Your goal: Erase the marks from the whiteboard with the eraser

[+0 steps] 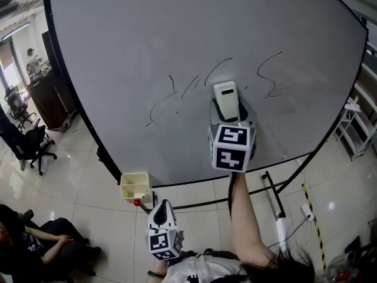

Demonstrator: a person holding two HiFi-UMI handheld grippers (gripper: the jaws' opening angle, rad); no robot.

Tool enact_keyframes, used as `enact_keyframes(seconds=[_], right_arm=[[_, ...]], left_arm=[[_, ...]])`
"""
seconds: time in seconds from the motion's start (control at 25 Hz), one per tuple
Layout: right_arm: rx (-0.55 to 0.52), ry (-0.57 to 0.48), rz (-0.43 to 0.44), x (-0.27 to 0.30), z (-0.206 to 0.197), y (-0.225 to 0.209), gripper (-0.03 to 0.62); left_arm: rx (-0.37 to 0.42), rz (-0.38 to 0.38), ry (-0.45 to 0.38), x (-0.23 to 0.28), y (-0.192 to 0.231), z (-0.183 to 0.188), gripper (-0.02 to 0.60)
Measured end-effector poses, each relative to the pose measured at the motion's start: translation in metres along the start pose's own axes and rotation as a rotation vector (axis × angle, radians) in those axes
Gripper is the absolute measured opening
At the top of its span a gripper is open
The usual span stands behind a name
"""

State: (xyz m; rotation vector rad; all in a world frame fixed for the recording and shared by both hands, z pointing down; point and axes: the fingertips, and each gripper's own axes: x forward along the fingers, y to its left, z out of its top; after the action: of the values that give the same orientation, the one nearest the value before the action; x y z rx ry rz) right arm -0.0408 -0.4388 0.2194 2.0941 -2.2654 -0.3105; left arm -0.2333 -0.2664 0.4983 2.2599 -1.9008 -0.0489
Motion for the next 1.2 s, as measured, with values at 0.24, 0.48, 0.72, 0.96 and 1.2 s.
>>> enact_keyframes(seconds=[0.24,0.48,0.72,0.96,1.2], right_arm=[[-0.281,0.042,0.198,-0.008,-0.036,0.138,0.279],[-0.378,0.04,0.196,-0.005,-0.042,0.143,0.279],[0.04,0.062,0.001,0.002,-0.015,0.014,0.285],[-0.296,0.07,0.216,-0.005,-0.009,0.17,0.28],[-0.425,0.12,0.286,-0.007,-0.036,0.2,0.28]], left_arm=[[-0.014,0.031,-0.02,-0.004,0.012,0.006,-0.005],[-0.011,0.04,-0.021,-0.016,0.018,0.006,-0.005],[-0.018,0.077,-0.026,-0.029,0.036,0.006,-0.005],[-0.031,0.106,-0.026,-0.035,0.048,0.007,-0.005],[-0.037,0.11,-0.032,-0.04,0.051,0.007,-0.005]])
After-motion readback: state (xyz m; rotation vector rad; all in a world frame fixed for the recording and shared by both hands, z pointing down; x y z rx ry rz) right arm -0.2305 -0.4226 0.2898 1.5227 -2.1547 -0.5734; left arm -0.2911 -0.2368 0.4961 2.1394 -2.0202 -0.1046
